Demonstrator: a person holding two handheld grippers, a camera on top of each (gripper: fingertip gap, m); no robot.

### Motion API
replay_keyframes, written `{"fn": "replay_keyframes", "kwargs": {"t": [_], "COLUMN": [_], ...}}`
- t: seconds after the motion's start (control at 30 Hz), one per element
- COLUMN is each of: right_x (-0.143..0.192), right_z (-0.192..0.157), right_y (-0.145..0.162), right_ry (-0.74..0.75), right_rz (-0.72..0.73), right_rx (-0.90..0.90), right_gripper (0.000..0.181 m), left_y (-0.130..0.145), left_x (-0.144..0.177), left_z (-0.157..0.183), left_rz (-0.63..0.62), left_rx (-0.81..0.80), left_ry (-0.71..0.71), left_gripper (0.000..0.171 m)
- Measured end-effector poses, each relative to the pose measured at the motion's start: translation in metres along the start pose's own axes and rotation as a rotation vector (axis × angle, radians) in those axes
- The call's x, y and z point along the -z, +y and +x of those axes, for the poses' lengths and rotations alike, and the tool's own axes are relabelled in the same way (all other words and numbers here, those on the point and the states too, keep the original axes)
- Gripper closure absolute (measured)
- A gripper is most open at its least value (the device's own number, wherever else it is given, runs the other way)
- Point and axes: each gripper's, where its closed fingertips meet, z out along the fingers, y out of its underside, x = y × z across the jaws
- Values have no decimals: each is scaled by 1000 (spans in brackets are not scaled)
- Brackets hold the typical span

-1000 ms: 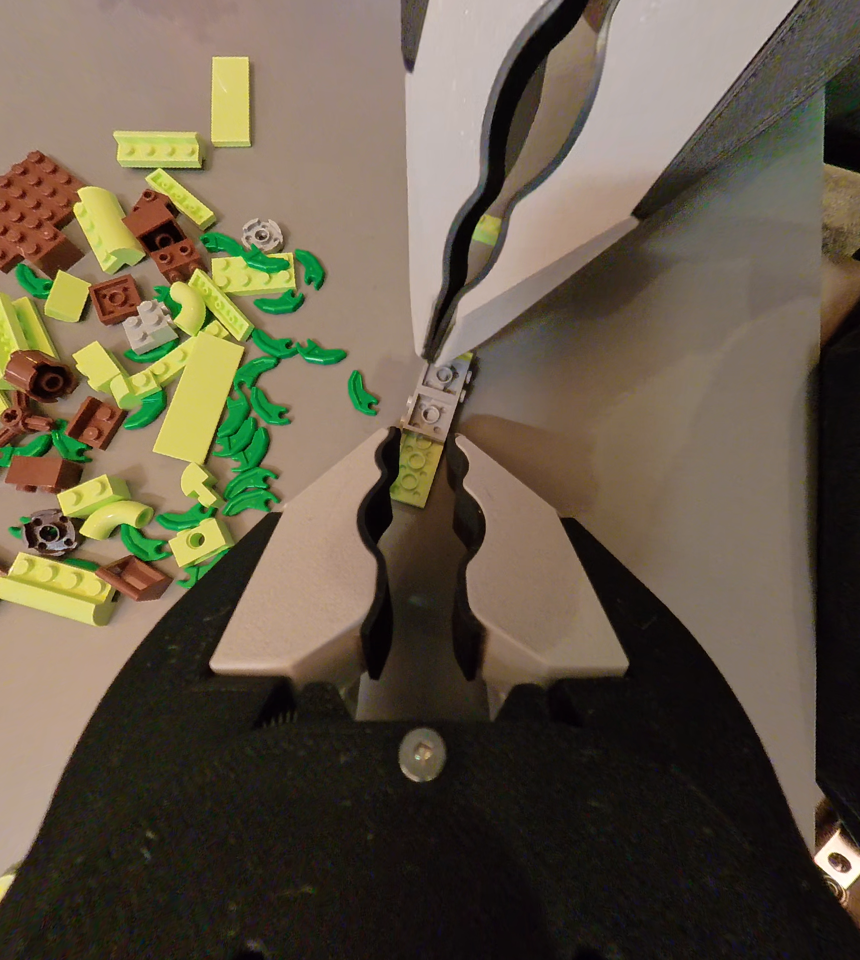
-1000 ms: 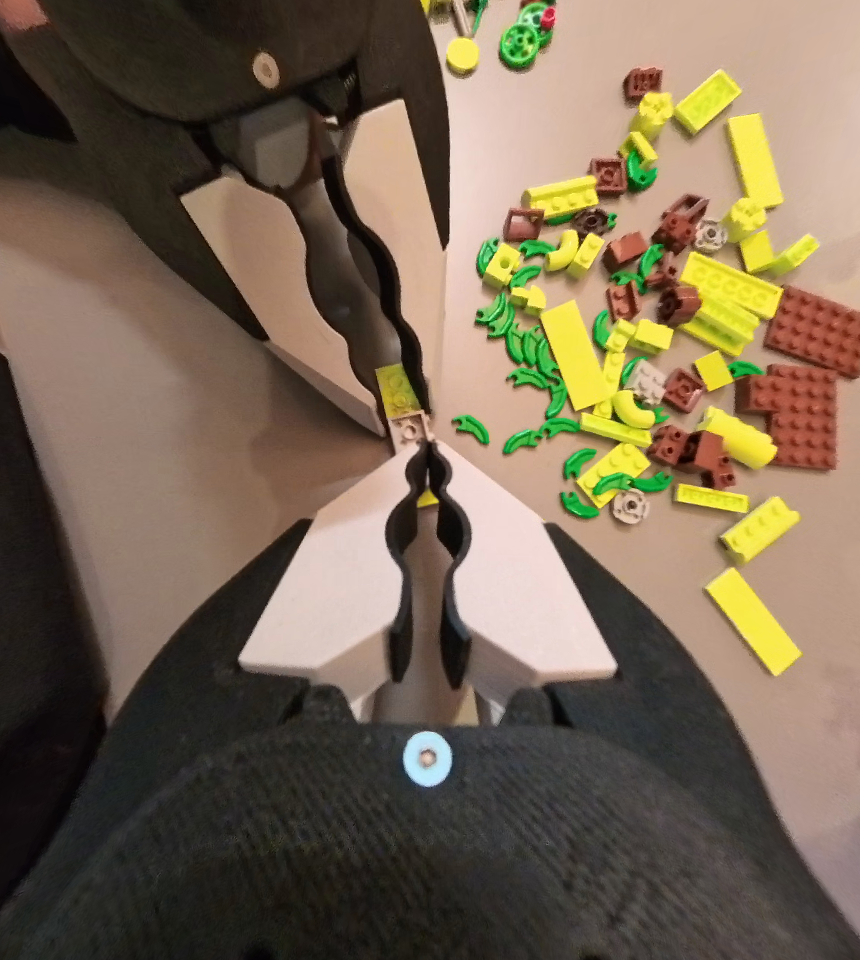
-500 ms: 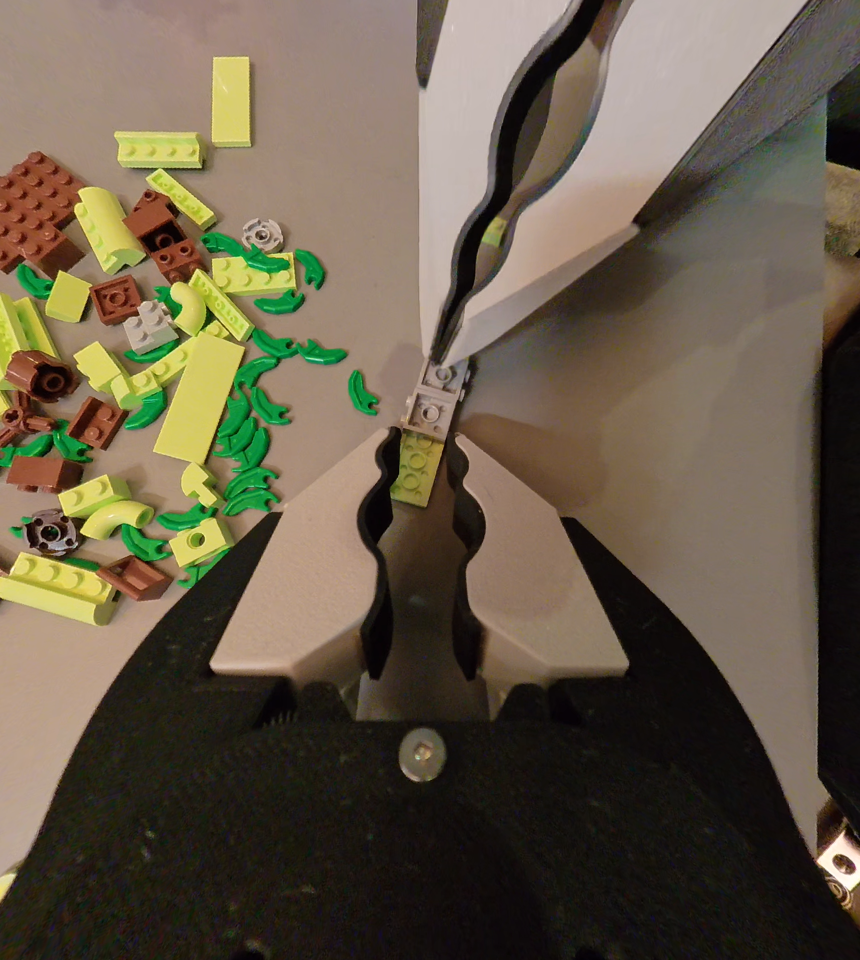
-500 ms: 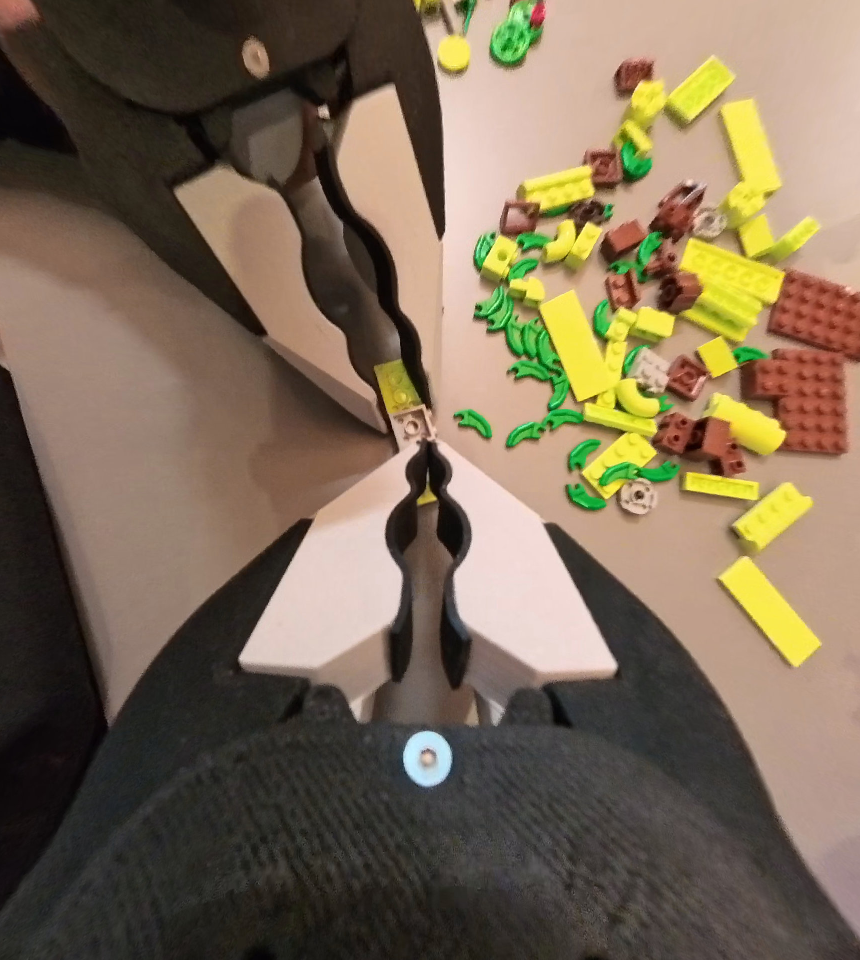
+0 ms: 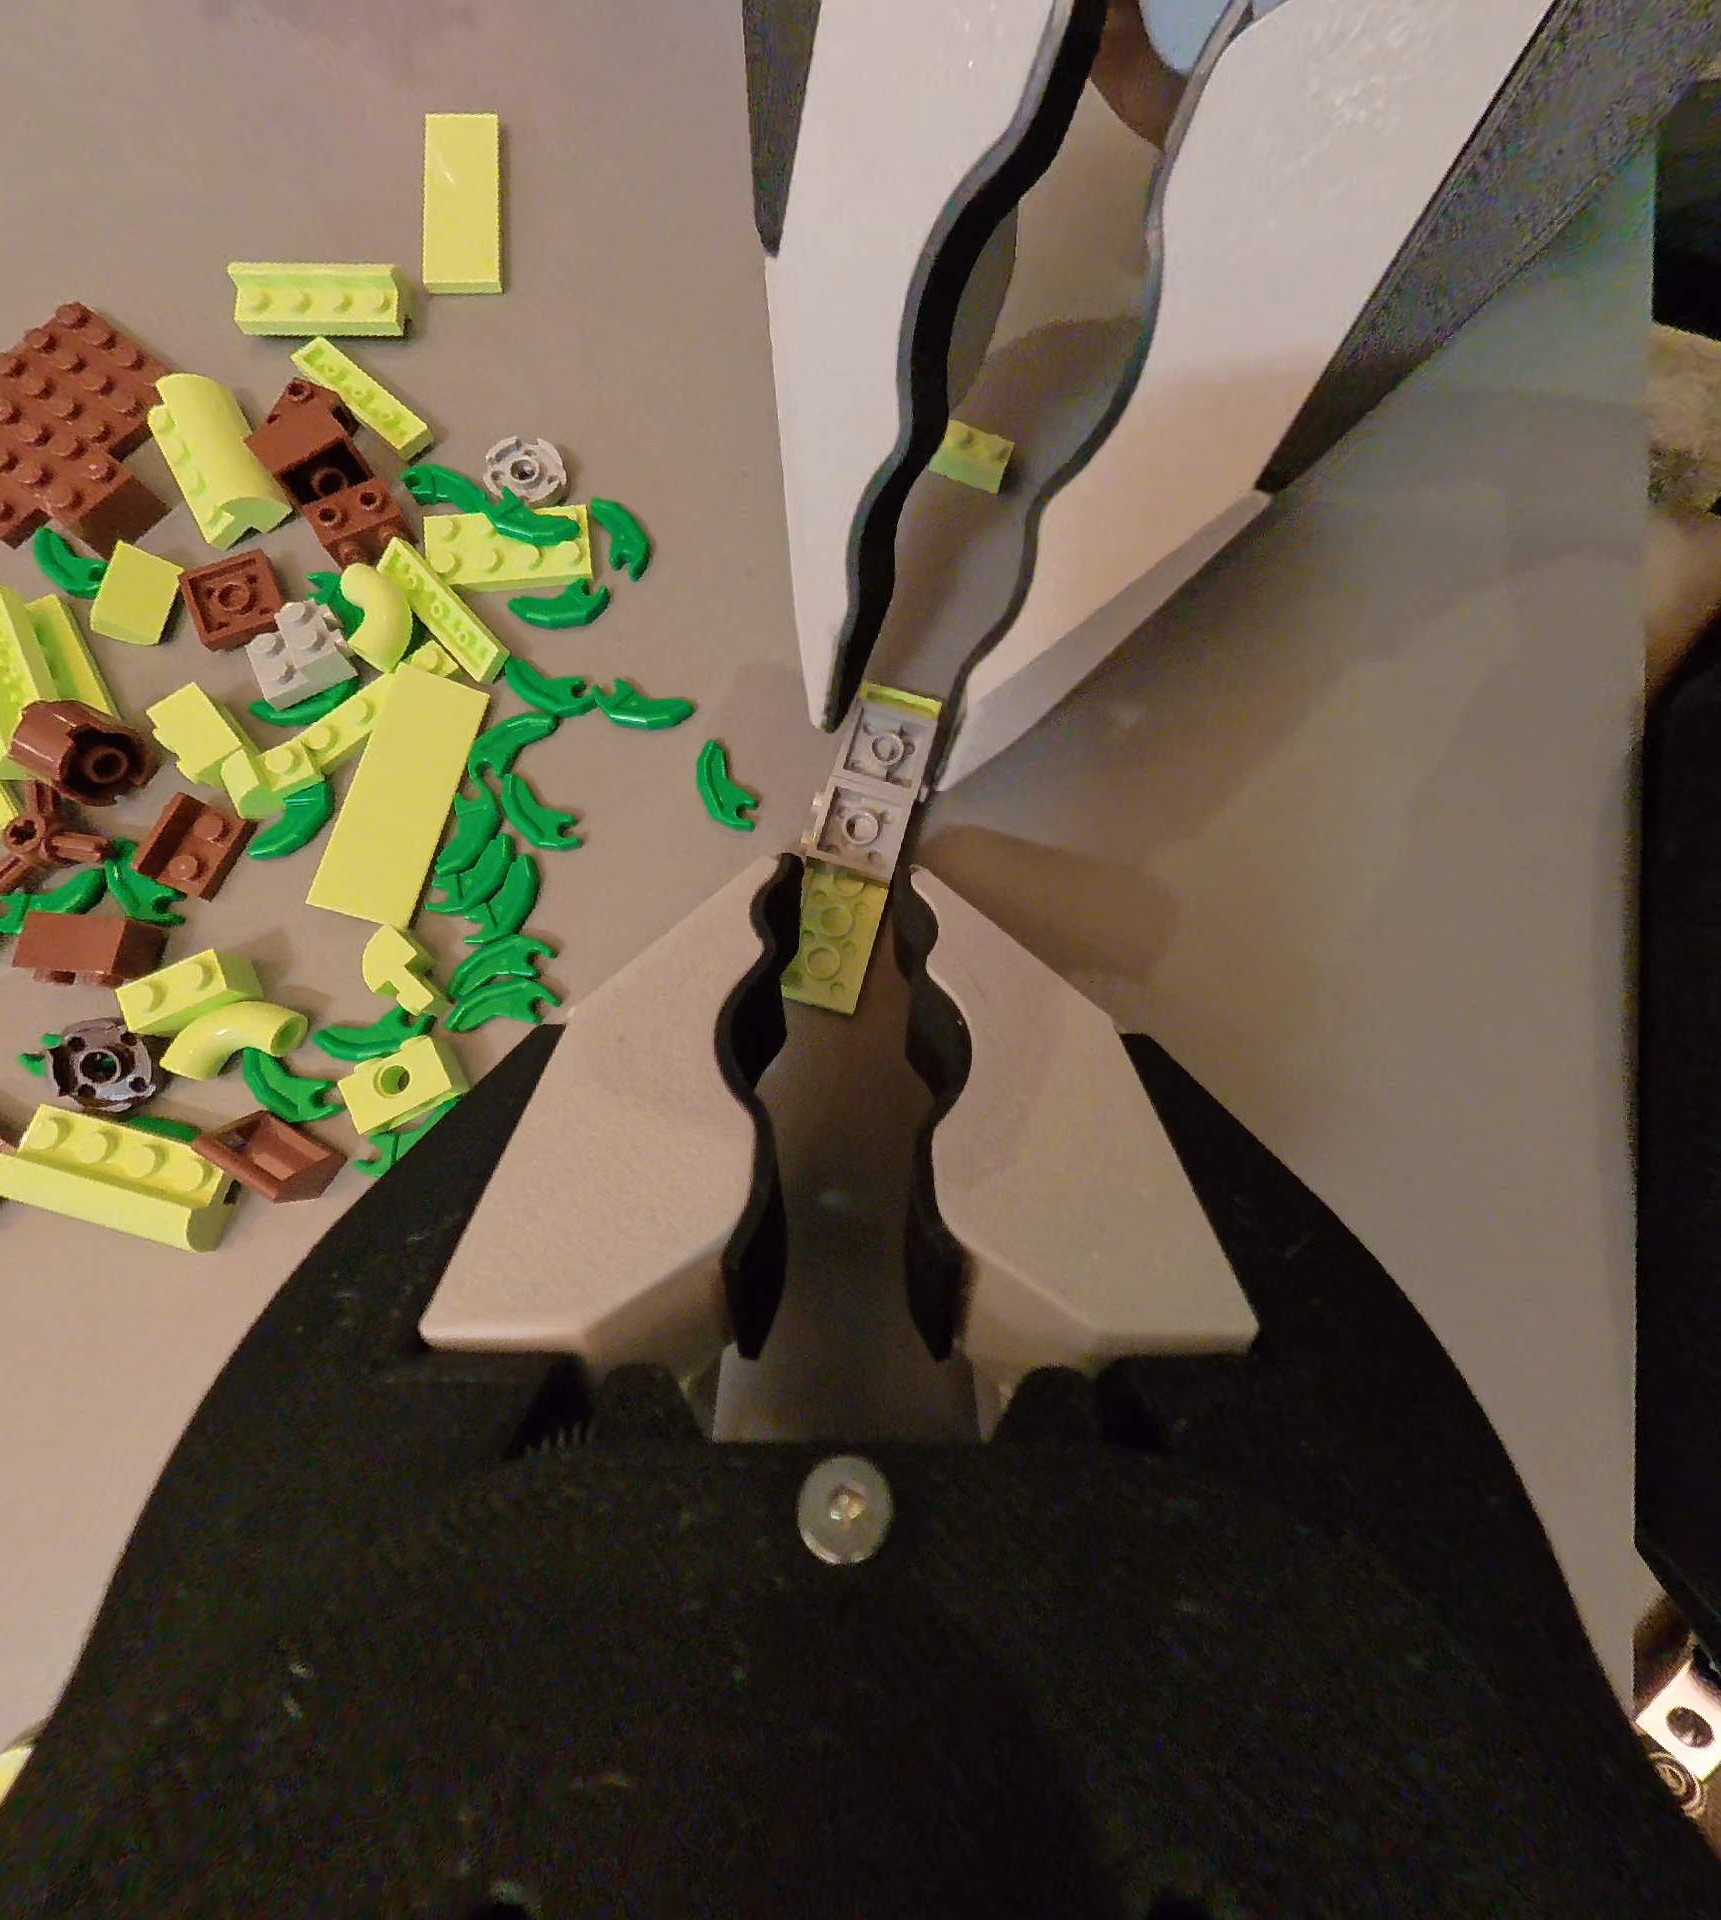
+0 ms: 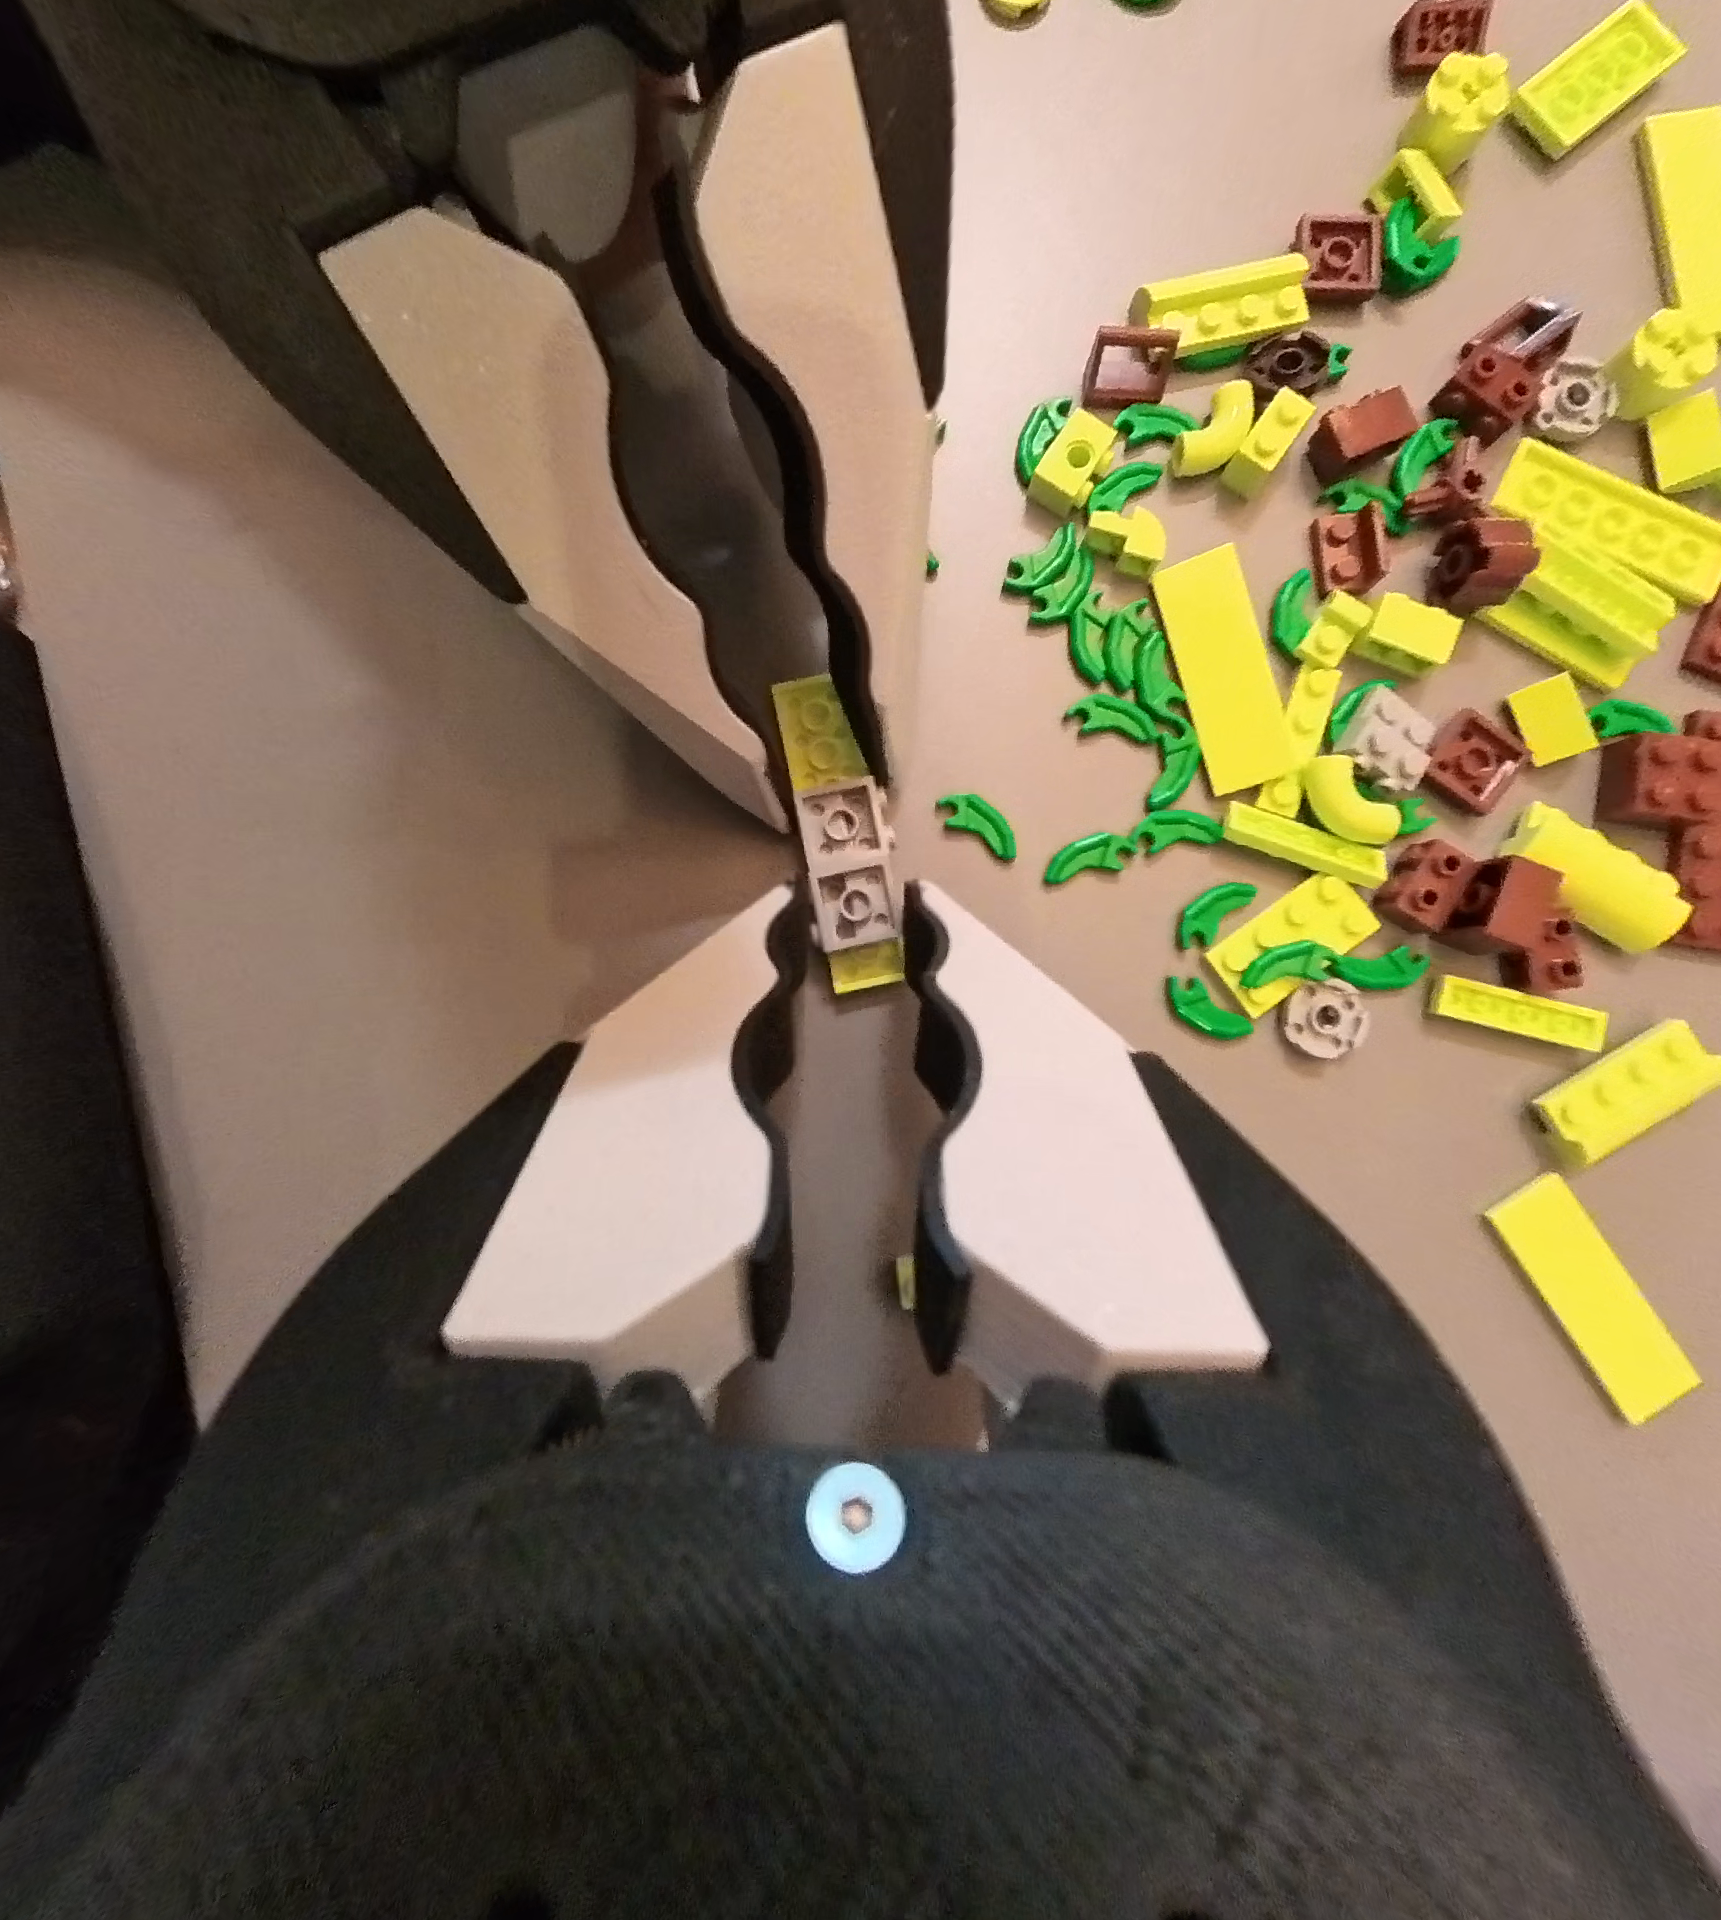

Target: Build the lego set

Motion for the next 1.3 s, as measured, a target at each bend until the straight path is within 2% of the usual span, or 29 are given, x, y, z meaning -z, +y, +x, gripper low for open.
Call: {"fn": "replay_keyframes", "kwargs": {"t": [0.3,0.73,0.93,1.2,1.3], "right_x": [-1,-2,-3,-2,3], "right_z": [0,0,1,2,7], "right_y": [1,1,1,2,-1], "right_ry": [-22,-108,-183,-69,6], "right_rz": [-24,-12,-23,-32,25], "right_rx": [27,-61,-162,-60,-46], "right_gripper": [167,168,168,165,146], "left_y": [0,0,-1,0,-3], "left_x": [0,0,0,0,2], "left_z": [0,0,0,0,1], "left_rz": [0,-1,-1,-1,20], "left_rx": [2,-13,-15,-33,-73], "left_ry": [3,-12,-13,-26,-56], "left_gripper": [156,156,156,156,156]}}
